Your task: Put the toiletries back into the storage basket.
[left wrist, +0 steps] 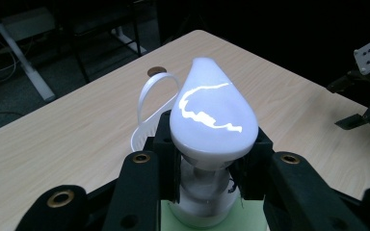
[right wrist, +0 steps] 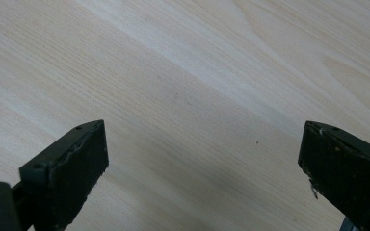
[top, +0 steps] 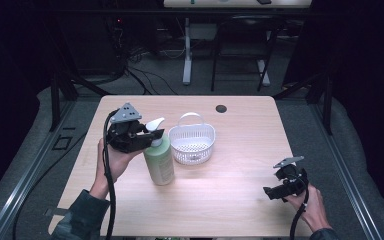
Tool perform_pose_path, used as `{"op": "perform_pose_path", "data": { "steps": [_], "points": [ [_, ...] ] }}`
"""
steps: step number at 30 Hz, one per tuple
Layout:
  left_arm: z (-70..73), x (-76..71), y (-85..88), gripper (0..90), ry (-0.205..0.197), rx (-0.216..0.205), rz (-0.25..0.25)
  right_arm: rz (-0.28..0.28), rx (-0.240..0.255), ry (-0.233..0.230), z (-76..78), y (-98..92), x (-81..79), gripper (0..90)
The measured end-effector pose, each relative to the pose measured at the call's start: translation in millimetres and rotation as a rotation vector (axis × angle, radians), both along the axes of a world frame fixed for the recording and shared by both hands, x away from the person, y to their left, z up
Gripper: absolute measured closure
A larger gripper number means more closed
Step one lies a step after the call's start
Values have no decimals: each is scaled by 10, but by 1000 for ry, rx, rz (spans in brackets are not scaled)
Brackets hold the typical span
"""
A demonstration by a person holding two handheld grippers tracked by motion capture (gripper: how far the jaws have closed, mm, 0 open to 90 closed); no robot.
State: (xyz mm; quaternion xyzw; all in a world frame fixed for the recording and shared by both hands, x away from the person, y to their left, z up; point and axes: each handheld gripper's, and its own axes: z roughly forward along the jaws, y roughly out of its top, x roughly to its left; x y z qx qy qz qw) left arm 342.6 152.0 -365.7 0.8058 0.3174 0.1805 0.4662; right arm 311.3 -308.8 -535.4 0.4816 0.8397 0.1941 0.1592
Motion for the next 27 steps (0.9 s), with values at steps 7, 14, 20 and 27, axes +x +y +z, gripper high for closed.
{"op": "perform_pose_path", "data": {
  "steps": [7, 14, 20, 27],
  "points": [
    [54, 10, 1, 676, -1, 12, -3, 2, -4, -3, 2, -4, 1, 29],
    [122, 23, -9, 676, -4, 19, -7, 2, -4, -3, 3, -6, -1, 29],
    [160, 36, -17, 676, -5, 21, -7, 2, -3, -4, 6, -5, -3, 29],
    [225, 52, -14, 676, -11, 27, -9, 1, -4, -4, 6, -6, -3, 30]
  ]
}}
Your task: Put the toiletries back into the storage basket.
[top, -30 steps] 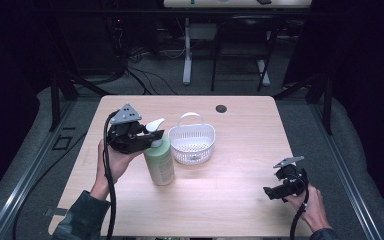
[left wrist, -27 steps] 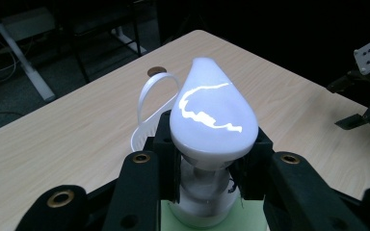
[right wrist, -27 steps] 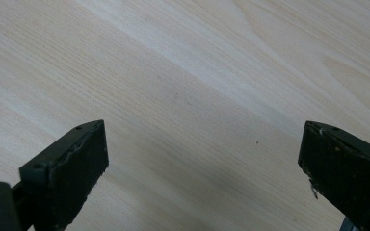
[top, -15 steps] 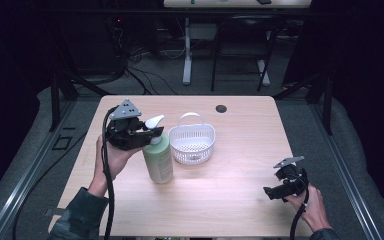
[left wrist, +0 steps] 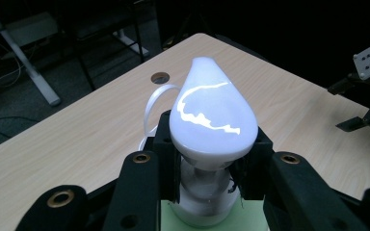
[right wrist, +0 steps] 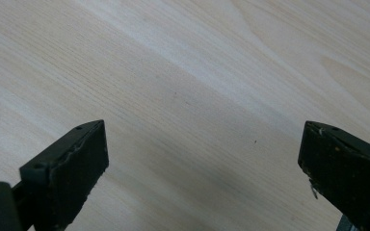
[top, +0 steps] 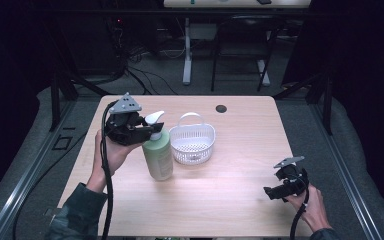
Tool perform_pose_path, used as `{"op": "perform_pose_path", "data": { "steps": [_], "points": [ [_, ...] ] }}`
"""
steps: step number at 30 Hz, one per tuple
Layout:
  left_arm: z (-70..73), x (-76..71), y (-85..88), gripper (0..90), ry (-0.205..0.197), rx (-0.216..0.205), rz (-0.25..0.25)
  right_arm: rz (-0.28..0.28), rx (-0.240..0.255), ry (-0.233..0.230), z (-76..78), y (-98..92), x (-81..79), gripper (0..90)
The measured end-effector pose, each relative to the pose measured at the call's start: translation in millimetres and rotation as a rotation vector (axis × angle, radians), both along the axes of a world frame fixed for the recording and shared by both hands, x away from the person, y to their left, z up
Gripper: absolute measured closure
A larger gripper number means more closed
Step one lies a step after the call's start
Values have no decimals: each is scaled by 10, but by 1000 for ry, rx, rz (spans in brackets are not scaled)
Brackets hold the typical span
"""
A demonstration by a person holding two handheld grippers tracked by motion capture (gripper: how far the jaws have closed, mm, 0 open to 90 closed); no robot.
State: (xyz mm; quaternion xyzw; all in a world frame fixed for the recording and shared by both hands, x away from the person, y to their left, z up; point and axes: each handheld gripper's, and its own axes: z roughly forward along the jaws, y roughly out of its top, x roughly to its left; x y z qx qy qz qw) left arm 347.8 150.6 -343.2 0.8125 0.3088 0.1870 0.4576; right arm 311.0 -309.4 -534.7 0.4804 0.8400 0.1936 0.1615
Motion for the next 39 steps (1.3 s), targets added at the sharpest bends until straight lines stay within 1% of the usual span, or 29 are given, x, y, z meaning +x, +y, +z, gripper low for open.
{"op": "perform_pose_path", "data": {
  "steps": [6, 22, 25, 31, 39],
  "points": [
    [77, 13, -3, 676, -9, 4, 0, -1, -1, 0, 0, 1, 0, 30],
    [230, 13, -30, 676, -29, 9, -8, -3, 0, 0, 0, 1, -1, 31],
    [257, 11, -30, 676, -37, 6, -8, -2, -1, 0, 2, 1, -2, 31],
    [299, 17, -31, 676, -36, 2, -10, -4, -3, 0, 0, -2, 0, 31],
    [392, 25, -45, 676, -52, -1, -15, -4, -4, 0, 0, -2, 0, 31]
  ]
}}
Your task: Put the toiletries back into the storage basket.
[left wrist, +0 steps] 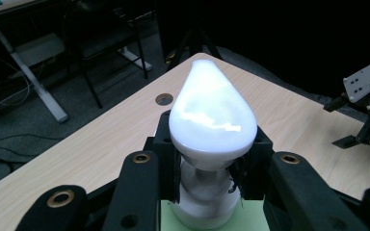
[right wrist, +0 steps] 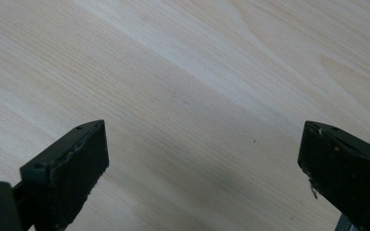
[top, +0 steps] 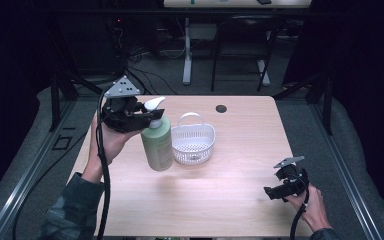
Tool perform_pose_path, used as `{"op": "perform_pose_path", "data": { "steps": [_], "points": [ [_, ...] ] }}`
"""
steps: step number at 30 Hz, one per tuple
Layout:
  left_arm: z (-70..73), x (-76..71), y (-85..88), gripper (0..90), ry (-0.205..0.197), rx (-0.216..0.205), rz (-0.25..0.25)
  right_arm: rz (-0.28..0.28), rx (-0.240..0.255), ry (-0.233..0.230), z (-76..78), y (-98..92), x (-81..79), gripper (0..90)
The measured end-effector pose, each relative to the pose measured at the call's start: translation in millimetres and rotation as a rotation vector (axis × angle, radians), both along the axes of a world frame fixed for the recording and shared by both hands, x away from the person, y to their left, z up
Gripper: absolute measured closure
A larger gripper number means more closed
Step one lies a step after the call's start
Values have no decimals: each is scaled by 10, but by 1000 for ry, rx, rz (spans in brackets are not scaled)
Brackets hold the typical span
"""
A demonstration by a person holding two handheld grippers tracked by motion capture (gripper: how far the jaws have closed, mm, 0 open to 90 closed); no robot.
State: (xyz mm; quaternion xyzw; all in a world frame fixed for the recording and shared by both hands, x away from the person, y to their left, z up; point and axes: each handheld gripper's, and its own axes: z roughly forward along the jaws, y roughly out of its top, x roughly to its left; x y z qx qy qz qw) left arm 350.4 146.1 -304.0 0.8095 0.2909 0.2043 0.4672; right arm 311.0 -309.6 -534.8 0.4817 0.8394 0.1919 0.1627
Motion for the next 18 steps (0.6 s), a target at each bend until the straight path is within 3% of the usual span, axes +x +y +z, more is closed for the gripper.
{"op": "perform_pose_path", "data": {
  "steps": [18],
  "points": [
    [111, 50, -68, 676, -11, 7, -10, -3, 2, 0, -4, -6, 0, 31]
  ]
}}
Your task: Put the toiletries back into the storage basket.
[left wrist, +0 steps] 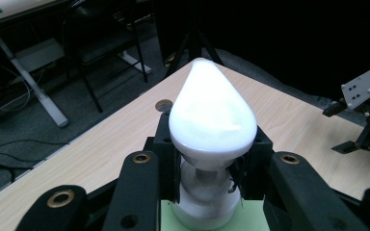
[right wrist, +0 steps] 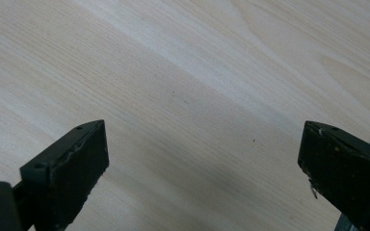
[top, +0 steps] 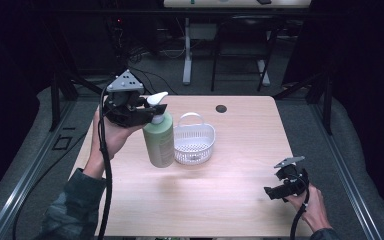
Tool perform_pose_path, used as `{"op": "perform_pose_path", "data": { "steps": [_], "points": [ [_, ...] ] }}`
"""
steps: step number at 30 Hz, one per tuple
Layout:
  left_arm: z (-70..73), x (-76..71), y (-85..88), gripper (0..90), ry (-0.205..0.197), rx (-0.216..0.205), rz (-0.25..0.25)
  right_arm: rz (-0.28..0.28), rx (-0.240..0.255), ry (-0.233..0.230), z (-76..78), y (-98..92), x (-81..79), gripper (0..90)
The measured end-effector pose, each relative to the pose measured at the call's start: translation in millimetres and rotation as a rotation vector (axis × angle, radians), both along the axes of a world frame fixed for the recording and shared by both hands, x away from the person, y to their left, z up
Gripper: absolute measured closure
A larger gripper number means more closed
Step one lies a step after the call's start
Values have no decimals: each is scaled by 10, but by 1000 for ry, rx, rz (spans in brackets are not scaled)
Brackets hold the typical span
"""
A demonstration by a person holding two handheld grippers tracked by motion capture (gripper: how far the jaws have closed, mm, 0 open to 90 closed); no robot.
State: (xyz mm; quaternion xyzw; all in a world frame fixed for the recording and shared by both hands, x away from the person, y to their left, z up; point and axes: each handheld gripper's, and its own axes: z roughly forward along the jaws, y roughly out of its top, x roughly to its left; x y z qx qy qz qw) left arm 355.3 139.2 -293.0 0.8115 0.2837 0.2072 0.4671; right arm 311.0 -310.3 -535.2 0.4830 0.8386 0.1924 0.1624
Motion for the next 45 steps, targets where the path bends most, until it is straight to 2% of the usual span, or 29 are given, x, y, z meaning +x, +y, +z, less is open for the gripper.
{"op": "perform_pose_path", "data": {
  "steps": [14, 45],
  "points": [
    [97, 78, -84, 676, -7, 0, -9, 1, -3, 0, -4, -3, 1, 31],
    [140, 348, -292, 677, 5, -2, -6, 2, -4, -1, -5, -8, -4, 32]
  ]
}}
